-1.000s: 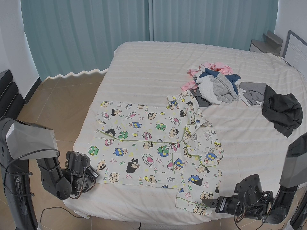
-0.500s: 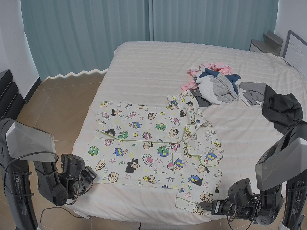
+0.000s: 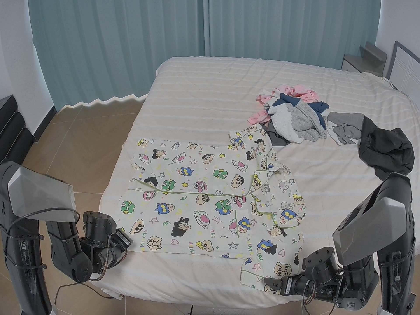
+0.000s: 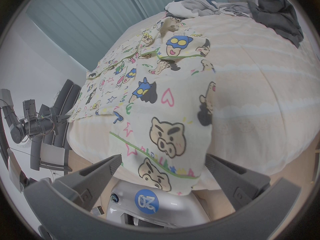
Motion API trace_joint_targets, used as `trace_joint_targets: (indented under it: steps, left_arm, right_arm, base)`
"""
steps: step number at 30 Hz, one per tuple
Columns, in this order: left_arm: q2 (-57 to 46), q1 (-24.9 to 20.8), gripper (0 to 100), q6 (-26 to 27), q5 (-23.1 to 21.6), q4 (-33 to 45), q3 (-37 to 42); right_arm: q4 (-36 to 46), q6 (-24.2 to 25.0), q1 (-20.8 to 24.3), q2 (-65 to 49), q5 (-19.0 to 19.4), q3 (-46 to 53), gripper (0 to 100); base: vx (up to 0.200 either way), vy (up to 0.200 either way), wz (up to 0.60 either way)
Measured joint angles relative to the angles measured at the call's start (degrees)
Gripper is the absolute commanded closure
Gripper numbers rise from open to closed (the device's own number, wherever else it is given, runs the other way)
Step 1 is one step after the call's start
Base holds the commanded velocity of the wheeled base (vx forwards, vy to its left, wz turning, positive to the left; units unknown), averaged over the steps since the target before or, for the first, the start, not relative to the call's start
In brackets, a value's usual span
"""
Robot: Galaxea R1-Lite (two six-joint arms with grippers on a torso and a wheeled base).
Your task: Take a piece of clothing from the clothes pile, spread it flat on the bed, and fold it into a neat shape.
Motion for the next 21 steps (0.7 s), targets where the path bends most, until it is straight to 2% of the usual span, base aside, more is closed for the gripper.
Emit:
trace_joint_targets:
  steps: [12,13,21]
  left_arm:
    - [0.0,0.1,100,0.0,0.0,0.0,0.0]
    - [0.0,0.1,100,0.0,0.0,0.0,0.0]
    - [0.0,0.1,100,0.0,0.0,0.0,0.1]
  right_arm:
    - [0.0,-4.0,0.2,0.2,1.8,-4.0,0]
    - [0.1,-4.0,0.2,0.2,1.8,-4.1,100]
    - [0.1,-4.7,0.3,0.6,1.8,-4.2,100]
  base:
    - [0.000,0.000,0.00]
    - [0.000,0.000,0.00]
    - [0.000,0.000,0.00]
